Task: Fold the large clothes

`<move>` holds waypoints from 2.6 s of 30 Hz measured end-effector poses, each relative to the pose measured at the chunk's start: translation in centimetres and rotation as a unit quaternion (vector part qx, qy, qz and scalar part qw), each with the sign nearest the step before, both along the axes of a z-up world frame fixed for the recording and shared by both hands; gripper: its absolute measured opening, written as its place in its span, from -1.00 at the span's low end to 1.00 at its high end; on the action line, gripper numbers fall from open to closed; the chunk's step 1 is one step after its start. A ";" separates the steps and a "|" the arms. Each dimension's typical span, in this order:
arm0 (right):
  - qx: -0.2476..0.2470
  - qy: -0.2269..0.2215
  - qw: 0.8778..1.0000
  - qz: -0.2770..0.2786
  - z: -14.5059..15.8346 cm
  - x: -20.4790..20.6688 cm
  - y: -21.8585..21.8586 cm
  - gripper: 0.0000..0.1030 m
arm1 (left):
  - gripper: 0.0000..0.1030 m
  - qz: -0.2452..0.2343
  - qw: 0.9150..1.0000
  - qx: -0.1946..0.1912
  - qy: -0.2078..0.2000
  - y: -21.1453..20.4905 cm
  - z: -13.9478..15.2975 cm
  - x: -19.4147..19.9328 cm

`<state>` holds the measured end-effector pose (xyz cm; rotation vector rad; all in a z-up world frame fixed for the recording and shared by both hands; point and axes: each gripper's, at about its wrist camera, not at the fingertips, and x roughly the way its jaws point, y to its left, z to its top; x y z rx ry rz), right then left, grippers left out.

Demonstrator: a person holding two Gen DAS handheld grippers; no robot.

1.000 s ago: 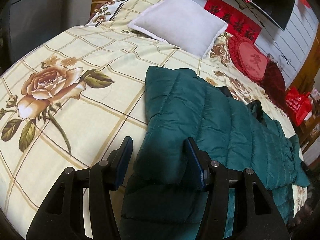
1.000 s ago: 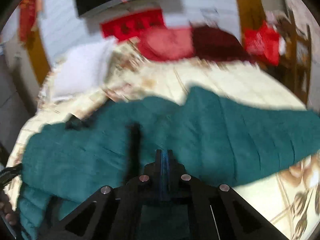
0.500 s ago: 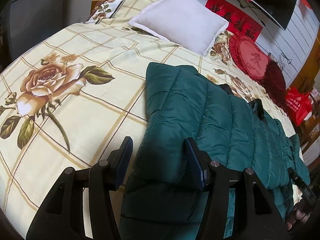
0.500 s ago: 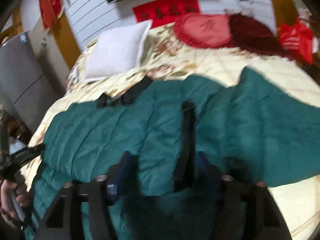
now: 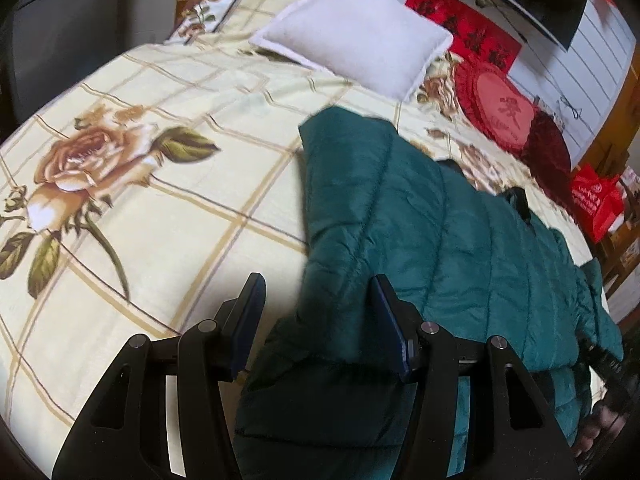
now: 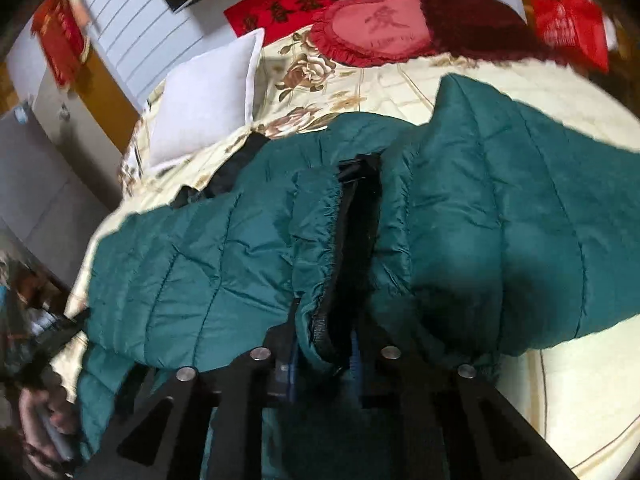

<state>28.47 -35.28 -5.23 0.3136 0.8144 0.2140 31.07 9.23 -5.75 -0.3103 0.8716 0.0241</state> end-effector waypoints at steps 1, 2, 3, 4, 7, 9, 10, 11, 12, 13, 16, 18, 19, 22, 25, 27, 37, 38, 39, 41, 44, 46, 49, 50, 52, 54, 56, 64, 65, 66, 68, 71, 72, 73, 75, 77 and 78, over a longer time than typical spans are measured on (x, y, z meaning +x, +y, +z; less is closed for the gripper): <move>0.017 0.000 1.000 -0.003 0.3 -0.2 -0.4 -0.46 | 0.13 -0.002 1.000 -0.001 0.006 0.0 -0.3 0.1; 0.025 -0.003 1.000 -0.009 0.6 -0.4 -0.7 -0.44 | 0.15 -0.001 1.000 -0.003 0.007 0.0 -0.4 0.2; 0.036 -0.015 0.999 -0.023 1.3 -0.9 -1.2 -0.39 | 0.15 0.000 1.000 -0.005 0.007 0.1 -0.4 0.2; 0.043 -0.032 0.998 -0.037 2.1 -1.5 -1.6 -0.33 | 0.15 0.002 1.000 -0.007 0.008 0.2 -0.4 0.2; 0.035 -0.094 0.993 -0.065 5.2 -3.1 -1.3 -0.10 | 0.18 0.006 1.000 -0.012 0.009 0.2 -0.6 0.2; 0.017 -0.112 0.993 -0.045 6.2 -3.4 0.3 -0.10 | 0.23 0.008 1.000 -0.013 0.011 0.2 -0.7 0.2; 0.000 -0.109 0.994 -0.018 6.3 -3.2 1.9 -0.10 | 0.23 0.008 1.000 -0.014 0.011 0.3 -0.7 0.2; -0.017 -0.108 0.994 0.003 6.1 -2.9 3.2 -0.10 | 0.23 0.008 1.000 -0.015 0.012 0.2 -0.7 0.2; -0.043 -0.105 0.993 0.022 5.7 -2.6 4.7 -0.10 | 0.23 0.007 1.000 -0.015 0.012 0.2 -0.7 0.2; -0.068 -0.096 0.993 0.032 5.1 -2.2 5.7 -0.10 | 0.23 0.007 1.000 -0.015 0.012 0.2 -0.7 0.2; -0.117 -0.031 0.992 0.030 1.8 -0.5 6.3 -0.10 | 0.25 0.005 1.000 -0.013 0.013 0.1 -0.7 0.1; -0.104 -0.010 0.994 0.037 0.2 -0.4 5.7 -0.08 | 0.25 0.006 1.000 -0.009 0.008 0.0 -0.5 -0.1; -0.097 -0.014 0.995 0.036 0.4 -0.6 5.3 -0.08 | 0.25 0.007 1.000 -0.005 0.003 0.0 -0.3 -0.3; -0.084 -0.024 0.996 0.002 2.0 -2.0 4.3 -0.09 | 0.25 0.003 1.000 0.017 -0.021 -0.3 1.3 -2.2; -0.092 -0.050 0.994 -0.041 4.1 -4.1 2.6 -0.08 | 0.25 -0.027 0.998 0.044 -0.042 -1.4 2.8 -5.0; -0.112 -0.055 0.989 -0.081 5.1 -5.8 -0.2 -0.07 | 0.25 -0.043 0.997 0.047 -0.045 -2.2 3.5 -6.6; -0.038 -0.029 0.953 -0.300 5.9 -13.4 -27.1 0.41 | 0.25 -0.094 0.995 0.030 -0.014 -7.0 1.0 -12.4; -0.024 -0.024 0.947 -0.321 5.3 -13.8 -29.5 0.41 | 0.25 -0.091 0.995 0.032 -0.015 -7.2 0.8 -12.3; -0.009 -0.020 0.944 -0.329 4.8 -13.8 -31.4 0.41 | 0.25 -0.086 0.996 0.033 -0.013 -7.3 0.6 -12.1; 0.024 -0.009 0.944 -0.328 3.2 -13.5 -34.3 0.41 | 0.25 -0.077 0.996 0.038 -0.011 -7.3 0.2 -12.1; 0.034 -0.042 0.949 -0.311 2.6 -12.9 -35.9 0.45 | 0.25 -0.078 0.996 0.050 -0.012 -7.6 0.0 -12.2; 0.055 -0.053 0.950 -0.304 2.7 -11.9 -36.9 0.44 | 0.25 -0.079 0.995 0.062 -0.010 -8.0 -0.2 -12.1; 0.053 -0.053 0.951 -0.300 2.9 -10.0 -37.2 0.44 | 0.25 -0.085 0.994 0.074 -0.009 -8.4 -0.4 -12.0; 0.052 -0.053 0.953 -0.294 2.9 -9.2 -37.2 0.44 | 0.25 -0.085 0.993 0.077 -0.007 -8.5 -0.5 -11.9; 0.048 -0.055 0.954 -0.291 2.8 -8.1 -37.0 0.44 | 0.25 -0.084 0.994 0.076 -0.008 -8.5 -0.6 -12.0; 0.036 -0.049 0.953 -0.298 2.6 -7.1 -36.9 0.21 | 0.25 -0.084 0.994 0.073 -0.005 -8.3 -0.6 -11.9; 0.027 -0.033 0.949 -0.312 1.9 -6.3 -36.9 -0.42 | 0.25 -0.084 0.994 0.071 -0.005 -8.2 -0.7 -11.9; -0.073 -0.062 0.946 -0.311 5.8 -8.6 -31.8 -0.73 | 0.25 -0.086 0.994 0.072 0.003 -8.3 -0.7 -11.8; -0.083 -0.066 0.945 -0.308 6.6 -8.9 -31.0 -0.73 | 0.25 -0.086 0.994 0.071 0.004 -8.3 -0.6 -11.8; -0.094 -0.071 0.946 -0.303 7.6 -9.1 -30.0 -0.74 | 0.25 -0.086 0.994 0.071 0.006 -8.2 -0.5 -11.8; -0.112 -0.084 0.946 -0.291 9.7 -9.8 -27.5 -0.74 | 0.25 -0.086 0.994 0.070 0.011 -8.2 -0.4 -11.7; -0.138 -0.108 0.950 -0.260 12.9 -10.8 -22.6 -0.75 | 0.25 -0.087 0.994 0.061 0.020 -7.9 -0.1 -11.5; -0.147 -0.114 0.951 -0.248 13.6 -11.0 -21.2 -0.75 | 0.25 -0.088 0.994 0.059 0.023 -7.9 -0.1 -11.5; -0.154 -0.122 0.952 -0.233 14.4 -11.2 -19.5 -0.76 | 0.25 -0.091 0.994 0.057 0.029 -7.8 0.0 -11.3; -0.159 -0.138 0.956 -0.206 15.8 -11.7 -15.8 -0.76 | 0.25 -0.092 0.994 0.057 0.032 -7.8 0.2 -11.2; -0.152 -0.153 0.960 -0.179 16.6 -12.0 -12.2 -0.77 | 0.25 -0.092 0.994 0.056 0.034 -7.7 0.4 -11.0; -0.149 -0.159 0.962 -0.164 16.8 -12.0 -10.1 -0.77 | 0.25 -0.091 0.994 0.055 0.035 -7.5 0.4 -10.8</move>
